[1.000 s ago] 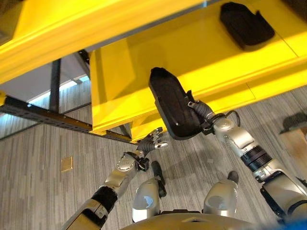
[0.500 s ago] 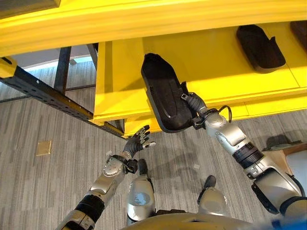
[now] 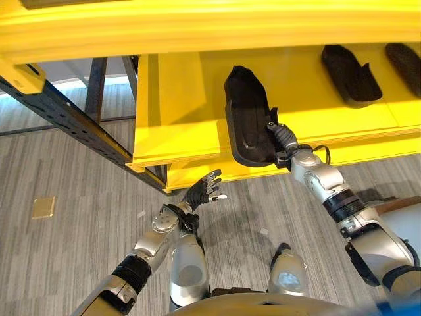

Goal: Move parts from the plastic box to the shelf.

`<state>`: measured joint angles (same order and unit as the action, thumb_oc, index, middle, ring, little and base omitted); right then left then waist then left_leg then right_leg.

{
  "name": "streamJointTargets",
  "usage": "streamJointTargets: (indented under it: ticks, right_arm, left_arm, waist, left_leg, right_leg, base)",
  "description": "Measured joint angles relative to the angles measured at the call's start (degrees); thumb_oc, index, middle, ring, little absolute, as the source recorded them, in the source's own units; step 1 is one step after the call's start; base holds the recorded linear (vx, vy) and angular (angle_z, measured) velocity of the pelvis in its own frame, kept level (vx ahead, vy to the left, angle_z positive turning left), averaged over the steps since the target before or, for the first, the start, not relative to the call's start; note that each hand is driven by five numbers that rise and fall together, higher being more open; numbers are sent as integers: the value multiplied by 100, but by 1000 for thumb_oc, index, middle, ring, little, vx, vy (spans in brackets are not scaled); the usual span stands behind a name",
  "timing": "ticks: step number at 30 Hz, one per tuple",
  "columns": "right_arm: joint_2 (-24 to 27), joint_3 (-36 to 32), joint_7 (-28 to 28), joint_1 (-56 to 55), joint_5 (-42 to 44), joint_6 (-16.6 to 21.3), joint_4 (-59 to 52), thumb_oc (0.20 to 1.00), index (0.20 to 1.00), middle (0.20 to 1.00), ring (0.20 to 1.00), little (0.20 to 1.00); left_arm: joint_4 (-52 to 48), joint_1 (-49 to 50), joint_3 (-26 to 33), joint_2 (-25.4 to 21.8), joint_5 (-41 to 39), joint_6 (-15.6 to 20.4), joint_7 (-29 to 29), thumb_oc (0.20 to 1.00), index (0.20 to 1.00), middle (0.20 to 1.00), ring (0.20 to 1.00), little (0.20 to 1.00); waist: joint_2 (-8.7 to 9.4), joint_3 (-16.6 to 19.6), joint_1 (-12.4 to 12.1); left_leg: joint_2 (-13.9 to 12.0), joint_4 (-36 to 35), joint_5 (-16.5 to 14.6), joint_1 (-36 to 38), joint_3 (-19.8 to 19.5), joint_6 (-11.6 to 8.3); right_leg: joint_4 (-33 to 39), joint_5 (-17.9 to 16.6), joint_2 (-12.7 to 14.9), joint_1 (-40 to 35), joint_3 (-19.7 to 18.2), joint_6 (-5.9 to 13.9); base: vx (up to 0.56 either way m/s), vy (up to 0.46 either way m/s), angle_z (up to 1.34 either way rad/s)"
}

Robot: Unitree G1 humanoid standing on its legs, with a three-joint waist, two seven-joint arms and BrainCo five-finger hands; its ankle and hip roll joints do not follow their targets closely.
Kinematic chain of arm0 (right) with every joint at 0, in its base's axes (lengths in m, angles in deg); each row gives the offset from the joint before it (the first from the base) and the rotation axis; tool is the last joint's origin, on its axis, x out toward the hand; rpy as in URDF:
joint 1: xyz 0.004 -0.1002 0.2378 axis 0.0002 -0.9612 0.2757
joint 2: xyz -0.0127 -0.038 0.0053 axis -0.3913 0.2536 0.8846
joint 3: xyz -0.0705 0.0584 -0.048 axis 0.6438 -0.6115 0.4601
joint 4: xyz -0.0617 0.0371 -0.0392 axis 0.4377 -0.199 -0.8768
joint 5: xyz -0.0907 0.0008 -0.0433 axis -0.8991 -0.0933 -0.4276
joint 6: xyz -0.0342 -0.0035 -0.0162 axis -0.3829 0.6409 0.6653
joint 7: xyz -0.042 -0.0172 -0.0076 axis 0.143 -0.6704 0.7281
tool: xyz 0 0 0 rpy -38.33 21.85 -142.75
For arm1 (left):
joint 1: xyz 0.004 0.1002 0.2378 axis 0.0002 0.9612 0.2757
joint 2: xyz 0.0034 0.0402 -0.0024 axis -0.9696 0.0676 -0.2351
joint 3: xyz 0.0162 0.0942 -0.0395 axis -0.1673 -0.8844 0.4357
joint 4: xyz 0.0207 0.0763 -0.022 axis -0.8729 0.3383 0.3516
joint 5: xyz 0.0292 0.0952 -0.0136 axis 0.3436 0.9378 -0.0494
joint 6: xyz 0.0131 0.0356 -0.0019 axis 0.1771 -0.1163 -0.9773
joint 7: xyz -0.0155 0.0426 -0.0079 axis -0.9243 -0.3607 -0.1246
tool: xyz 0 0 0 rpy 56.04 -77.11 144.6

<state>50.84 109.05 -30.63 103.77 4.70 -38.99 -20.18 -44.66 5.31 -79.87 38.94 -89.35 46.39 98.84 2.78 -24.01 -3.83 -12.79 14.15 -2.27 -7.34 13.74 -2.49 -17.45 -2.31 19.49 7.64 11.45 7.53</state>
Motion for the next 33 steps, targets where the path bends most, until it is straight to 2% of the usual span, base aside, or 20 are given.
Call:
streamJointTargets:
  ticks: [1,2,3,4,5,6,8,9,11,12,17,25,29,33]
  right_arm:
    - [5,-1,14,138,46,35,195,200,200,200,200,200]
    - [23,-6,27,148,118,37,259,200,200,200,200,200]
    - [82,-21,27,146,162,35,283,200,200,200,200,200]
    - [271,-40,37,149,197,34,262,200,200,200,200,200]
    - [479,-73,122,195,211,-16,92,200,200,200,200,200]
    - [513,2,233,182,228,-97,-181,200,200,200,200,200]
    - [482,11,304,189,185,-60,-312,200,200,200,200,200]
    - [580,0,260,237,138,-56,-355,200,200,200,200,200]
    - [1041,-16,176,271,123,-82,-345,200,200,200,200,200]
    - [1143,-14,156,278,74,-108,-343,200,200,200,200,200]
    - [1142,-22,23,771,-86,-161,-334,200,200,200,200,200]
    - [1138,-64,-19,1271,-85,-296,370,200,200,200,200,200]
    - [1150,-64,-36,1421,-99,-295,822,200,200,200,200,200]
    - [1236,-53,-84,1993,-379,-291,1314,200,200,200,200,200]
  left_arm:
    - [273,-146,-149,-20,-2,-15,-45,1000,1000,1000,1000,1000]
    - [308,-101,-160,-5,-2,-28,-84,1000,1000,1000,1000,1000]
    - [306,-46,-173,-10,-5,-26,-90,1000,1000,1000,1000,1000]
    - [281,-53,-288,-107,-8,22,-96,1000,1000,1000,1000,1000]
    - [256,-9,-214,-44,-18,23,-106,1000,1000,1000,1000,1000]
    - [233,181,-142,-25,-18,44,-106,1000,1000,1000,1000,1000]
    - [242,294,-232,38,-11,-13,-78,1000,1000,1000,1000,1000]
    - [224,314,-241,261,-12,-20,-5,1000,1000,1000,1000,1000]
    - [100,233,-235,610,-13,8,34,1000,1000,1000,1000,1000]
    - [103,190,-235,626,-11,9,38,1000,1000,1000,1000,1000]
    - [104,175,-236,387,-15,12,-2,1000,1000,1000,1000,1000]
    - [94,95,-287,252,-129,-25,-98,1000,1000,1000,1000,1000]
    - [40,65,-284,230,-245,-41,-128,1000,1000,1000,1000,1000]
    - [-137,-60,-314,155,-349,-74,-131,1000,1000,1000,1000,1000]
  waist:
    - [42,-73,59]
    - [-7,-94,87]
    - [-48,-118,175]
    - [-50,-117,279]
    - [-175,-170,288]
    - [-194,-181,318]
    - [-249,-193,319]
    - [-382,-232,341]
    - [-575,-267,406]
    - [-600,-278,436]
    - [-613,-278,412]
    - [-604,-288,270]
    - [-586,-315,240]
    - [-547,-551,150]
  left_leg:
    - [102,-395,209,-6,-64,50]
    - [167,-439,358,-59,-217,-69]
    - [203,-563,423,-124,-367,-107]
    - [230,-760,527,-291,-521,-86]
    - [122,-1065,702,-288,-444,-115]
    - [51,-1234,713,-239,-341,-83]
    - [-41,-1350,740,-133,-290,-67]
    - [-119,-1428,882,-51,-332,-53]
    - [-98,-1523,1036,-9,-333,-92]
    - [-71,-1571,1051,45,-344,-99]
    - [42,-1623,1100,129,-361,-145]
    - [176,-1614,1088,88,-500,-139]
    - [157,-1553,1086,7,-518,-141]
    - [96,-1384,1100,-243,-572,-160]
  right_leg:
    - [1527,-173,-264,26,-307,381]
    - [1597,-238,-348,41,-387,318]
    - [1498,-241,-459,32,-534,319]
    - [1342,-177,-716,46,-616,233]
    - [1358,-247,-782,158,-548,104]
    - [1405,-264,-882,189,-546,29]
    - [1491,-360,-1021,172,-555,-75]
    - [1494,-375,-1135,144,-557,-92]
    - [1580,-367,-1136,57,-531,-43]
    - [1633,-374,-1121,-40,-488,-32]
    - [1635,-331,-1009,-137,-447,33]
    - [1181,-11,-843,-10,-344,118]
    - [958,89,-843,152,-339,87]
    - [373,320,-852,577,-348,2]
  base:
    - [49,-631,46]
    - [5,-474,85]
    - [-49,-154,126]
    - [-32,-154,140]
    - [-10,-114,99]
    - [10,-100,22]
    - [18,-32,-27]
    - [25,-22,-27]
    - [64,-26,2]
    - [89,-17,18]
    - [25,-10,10]
    - [-21,-20,12]
    - [-41,-87,0]
    - [-63,-112,2]
